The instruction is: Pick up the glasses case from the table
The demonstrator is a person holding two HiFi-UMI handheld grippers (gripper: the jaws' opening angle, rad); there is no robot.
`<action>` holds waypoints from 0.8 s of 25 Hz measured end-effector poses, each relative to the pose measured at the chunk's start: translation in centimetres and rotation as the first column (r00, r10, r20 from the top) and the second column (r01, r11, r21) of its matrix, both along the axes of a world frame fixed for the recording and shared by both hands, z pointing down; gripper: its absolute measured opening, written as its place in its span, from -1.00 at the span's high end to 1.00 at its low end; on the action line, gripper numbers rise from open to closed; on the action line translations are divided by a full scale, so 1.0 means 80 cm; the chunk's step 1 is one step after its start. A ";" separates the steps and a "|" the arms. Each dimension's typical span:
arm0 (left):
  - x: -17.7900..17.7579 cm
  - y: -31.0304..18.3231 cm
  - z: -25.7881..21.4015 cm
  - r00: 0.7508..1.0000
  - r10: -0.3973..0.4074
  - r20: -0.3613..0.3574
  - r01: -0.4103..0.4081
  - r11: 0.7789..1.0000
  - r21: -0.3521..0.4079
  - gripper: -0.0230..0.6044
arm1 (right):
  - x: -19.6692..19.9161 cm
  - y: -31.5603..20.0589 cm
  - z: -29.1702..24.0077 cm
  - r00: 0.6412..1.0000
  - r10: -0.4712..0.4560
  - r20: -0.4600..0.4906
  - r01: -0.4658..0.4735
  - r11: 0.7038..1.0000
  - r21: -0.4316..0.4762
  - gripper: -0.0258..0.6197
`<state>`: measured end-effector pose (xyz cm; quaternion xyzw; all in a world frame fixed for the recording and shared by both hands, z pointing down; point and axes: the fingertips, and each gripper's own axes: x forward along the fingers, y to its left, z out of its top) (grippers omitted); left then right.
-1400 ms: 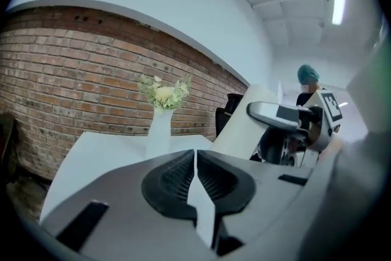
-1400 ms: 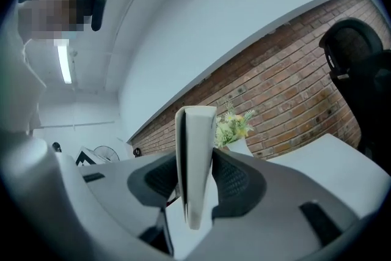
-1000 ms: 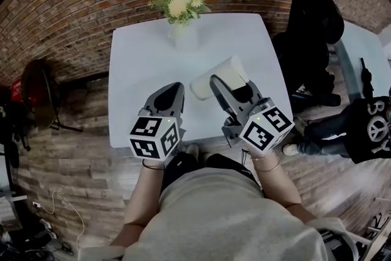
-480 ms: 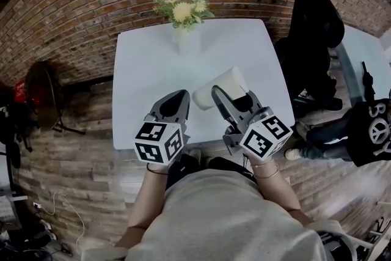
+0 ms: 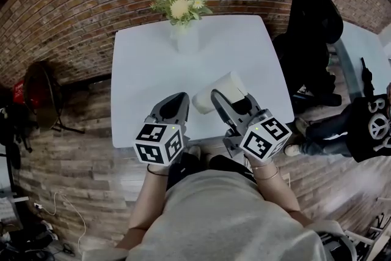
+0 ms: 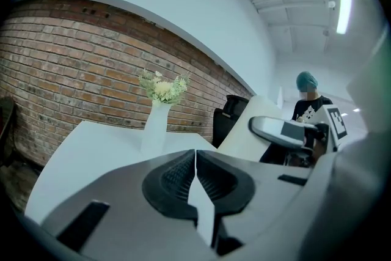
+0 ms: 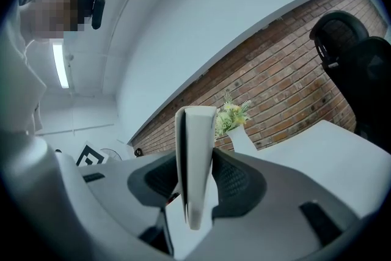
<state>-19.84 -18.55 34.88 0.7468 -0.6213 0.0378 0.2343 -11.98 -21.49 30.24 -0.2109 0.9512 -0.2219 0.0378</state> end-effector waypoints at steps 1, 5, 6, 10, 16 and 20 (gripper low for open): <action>0.001 0.000 0.001 1.000 0.002 -0.001 -0.002 1.000 -0.001 0.89 | 0.001 0.000 0.001 1.000 0.001 -0.004 -0.001 1.000 -0.001 0.45; 0.007 -0.001 0.005 1.000 0.014 -0.016 -0.014 1.000 -0.014 0.89 | 0.002 0.000 0.006 1.000 0.009 -0.023 -0.009 1.000 -0.002 0.45; 0.009 -0.001 0.005 1.000 0.016 -0.018 -0.016 1.000 -0.016 0.89 | 0.003 0.000 0.006 1.000 0.009 -0.027 -0.009 1.000 0.001 0.45; 0.012 -0.002 0.007 1.000 0.021 -0.012 -0.022 1.000 -0.022 0.89 | 0.002 0.001 0.007 1.000 0.005 -0.020 -0.005 1.000 0.004 0.45; 0.015 -0.006 0.011 1.000 0.031 -0.002 -0.031 0.999 -0.027 0.89 | 0.000 0.001 0.013 0.999 -0.002 -0.039 0.002 1.000 -0.008 0.45; 0.013 -0.005 0.011 1.000 0.026 -0.005 -0.026 0.999 -0.026 0.89 | -0.001 0.001 0.016 0.999 -0.011 -0.043 0.011 1.000 -0.009 0.45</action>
